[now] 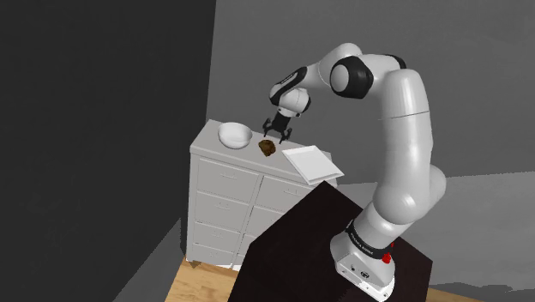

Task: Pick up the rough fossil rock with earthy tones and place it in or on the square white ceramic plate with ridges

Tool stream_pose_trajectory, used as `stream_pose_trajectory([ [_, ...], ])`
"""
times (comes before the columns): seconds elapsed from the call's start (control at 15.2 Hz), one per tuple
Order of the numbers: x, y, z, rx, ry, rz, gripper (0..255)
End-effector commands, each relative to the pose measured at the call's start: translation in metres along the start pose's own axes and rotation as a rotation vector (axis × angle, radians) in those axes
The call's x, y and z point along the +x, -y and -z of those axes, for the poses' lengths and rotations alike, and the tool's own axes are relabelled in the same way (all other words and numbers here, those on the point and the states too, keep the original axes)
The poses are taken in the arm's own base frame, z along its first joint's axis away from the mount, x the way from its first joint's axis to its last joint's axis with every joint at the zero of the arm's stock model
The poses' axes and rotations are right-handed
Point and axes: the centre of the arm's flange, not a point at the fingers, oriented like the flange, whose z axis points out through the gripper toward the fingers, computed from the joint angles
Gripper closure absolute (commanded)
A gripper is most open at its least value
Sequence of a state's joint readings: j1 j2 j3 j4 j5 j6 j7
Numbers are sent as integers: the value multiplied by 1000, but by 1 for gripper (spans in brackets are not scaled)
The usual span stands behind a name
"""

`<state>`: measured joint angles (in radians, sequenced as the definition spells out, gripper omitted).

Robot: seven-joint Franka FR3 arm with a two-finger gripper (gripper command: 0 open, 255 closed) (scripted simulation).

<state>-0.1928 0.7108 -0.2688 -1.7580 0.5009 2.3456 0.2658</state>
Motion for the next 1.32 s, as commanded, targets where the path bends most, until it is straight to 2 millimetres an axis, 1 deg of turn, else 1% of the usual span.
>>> stream_pose_trajectory([
  [0.0, 13, 4, -6, 16, -2, -140, 0],
  [0.46, 13, 4, -41, 16, -2, -140, 0],
  [0.99, 13, 4, -41, 16, -2, -140, 0],
  [1.06, 13, 4, -41, 16, -2, -140, 255],
  [1.25, 14, 4, -41, 16, -2, -140, 255],
])
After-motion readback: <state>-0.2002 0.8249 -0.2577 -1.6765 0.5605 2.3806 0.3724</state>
